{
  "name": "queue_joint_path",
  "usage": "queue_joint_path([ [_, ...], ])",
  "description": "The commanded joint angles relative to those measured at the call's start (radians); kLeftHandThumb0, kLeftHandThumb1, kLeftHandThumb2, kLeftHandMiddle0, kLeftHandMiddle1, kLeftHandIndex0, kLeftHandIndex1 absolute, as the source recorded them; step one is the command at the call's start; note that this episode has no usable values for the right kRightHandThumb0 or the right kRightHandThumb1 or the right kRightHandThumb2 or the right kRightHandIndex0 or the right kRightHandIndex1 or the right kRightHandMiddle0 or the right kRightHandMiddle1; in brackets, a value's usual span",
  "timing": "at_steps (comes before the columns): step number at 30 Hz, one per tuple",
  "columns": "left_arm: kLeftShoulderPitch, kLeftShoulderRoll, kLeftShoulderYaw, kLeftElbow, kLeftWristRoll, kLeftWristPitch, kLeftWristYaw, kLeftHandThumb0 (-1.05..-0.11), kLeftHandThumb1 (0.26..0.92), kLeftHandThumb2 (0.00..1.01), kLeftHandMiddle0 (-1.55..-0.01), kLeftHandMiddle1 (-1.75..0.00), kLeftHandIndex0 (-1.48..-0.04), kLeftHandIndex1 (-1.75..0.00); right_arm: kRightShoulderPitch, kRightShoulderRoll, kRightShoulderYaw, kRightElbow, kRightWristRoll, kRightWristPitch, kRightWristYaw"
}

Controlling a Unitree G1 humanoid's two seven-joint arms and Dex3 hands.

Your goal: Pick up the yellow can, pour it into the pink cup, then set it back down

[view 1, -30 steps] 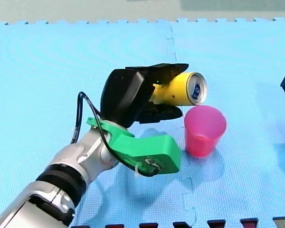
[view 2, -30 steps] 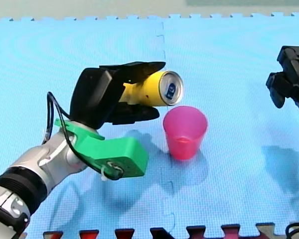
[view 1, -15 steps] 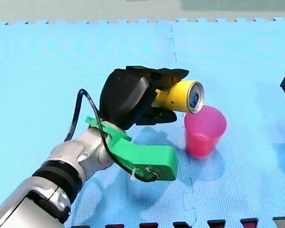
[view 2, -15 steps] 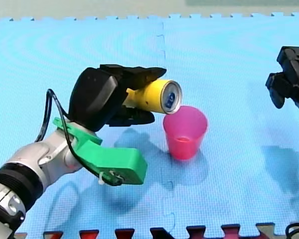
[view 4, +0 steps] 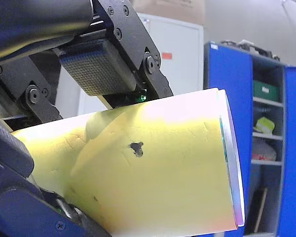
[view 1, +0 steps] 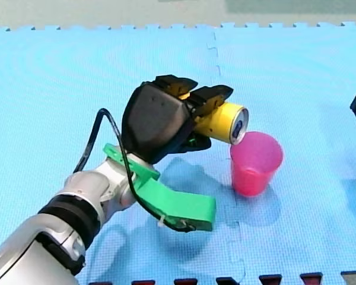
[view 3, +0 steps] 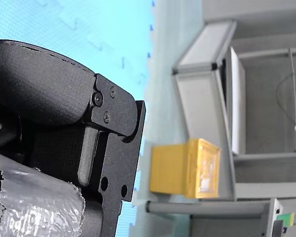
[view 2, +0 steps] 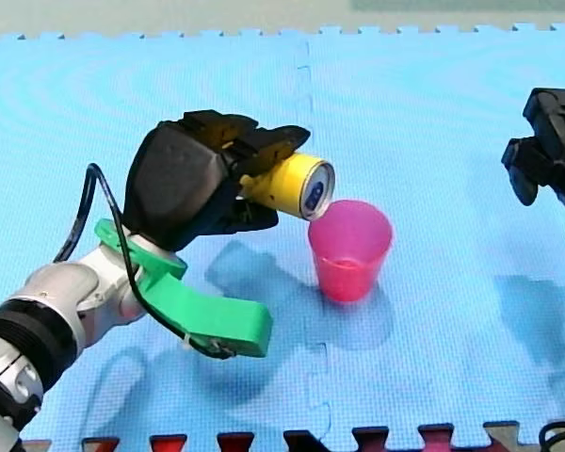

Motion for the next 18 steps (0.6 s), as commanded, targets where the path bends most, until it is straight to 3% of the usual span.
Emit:
queue_joint_path([
  [1, -0.014, 0.004, -0.003, 0.002, -0.006, 0.002, 0.011, -0.269, 0.810, 0.00, -0.89, -1.16, -1.23, -0.08, -0.003, -0.001, -0.002, 0.000, 0.003, 0.002, -0.003],
  [18, -0.022, 0.006, -0.008, 0.005, -0.018, -0.001, 0.003, -0.277, 0.817, 0.00, -0.81, -1.39, -1.19, -0.16, -0.008, 0.002, -0.006, 0.001, 0.006, 0.007, -0.002],
])
